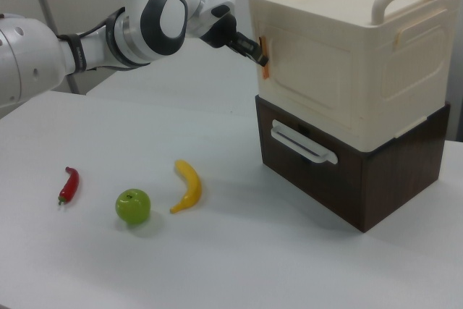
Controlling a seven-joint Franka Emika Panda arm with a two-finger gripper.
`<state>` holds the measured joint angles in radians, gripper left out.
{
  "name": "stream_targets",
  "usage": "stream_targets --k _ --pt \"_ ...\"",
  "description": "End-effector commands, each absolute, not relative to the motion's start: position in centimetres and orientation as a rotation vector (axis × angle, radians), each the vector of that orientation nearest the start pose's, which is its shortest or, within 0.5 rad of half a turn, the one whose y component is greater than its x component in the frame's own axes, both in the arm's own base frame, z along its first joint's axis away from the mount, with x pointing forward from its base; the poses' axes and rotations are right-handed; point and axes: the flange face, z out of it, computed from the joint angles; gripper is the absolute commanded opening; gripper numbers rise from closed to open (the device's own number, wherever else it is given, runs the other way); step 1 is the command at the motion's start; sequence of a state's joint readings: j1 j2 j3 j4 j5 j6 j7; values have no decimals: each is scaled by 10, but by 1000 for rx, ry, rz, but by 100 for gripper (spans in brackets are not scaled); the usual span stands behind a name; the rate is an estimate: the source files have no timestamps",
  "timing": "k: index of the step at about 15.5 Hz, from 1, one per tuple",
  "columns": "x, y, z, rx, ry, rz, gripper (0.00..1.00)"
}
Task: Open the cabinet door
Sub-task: 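Close the gripper on the orange door handle edge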
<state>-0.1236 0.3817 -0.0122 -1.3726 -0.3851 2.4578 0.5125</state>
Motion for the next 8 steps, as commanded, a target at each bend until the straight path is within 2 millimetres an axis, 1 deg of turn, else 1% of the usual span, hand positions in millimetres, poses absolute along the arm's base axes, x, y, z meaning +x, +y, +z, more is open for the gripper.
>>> stream_targets --k 1,3,5,6,7,8 --pt "699 -91 589 -3073 677 -1186 11" --pt "693 -87 595 -3089 695 -1140 11" --pt "690 -74 595 -3108 691 -1085 11" --pt "689 -70 597 -3112 689 -1074 14" --pt "688 -69 597 -3112 698 -1059 25" --pt "686 -70 597 -3117 712 -1036 40"
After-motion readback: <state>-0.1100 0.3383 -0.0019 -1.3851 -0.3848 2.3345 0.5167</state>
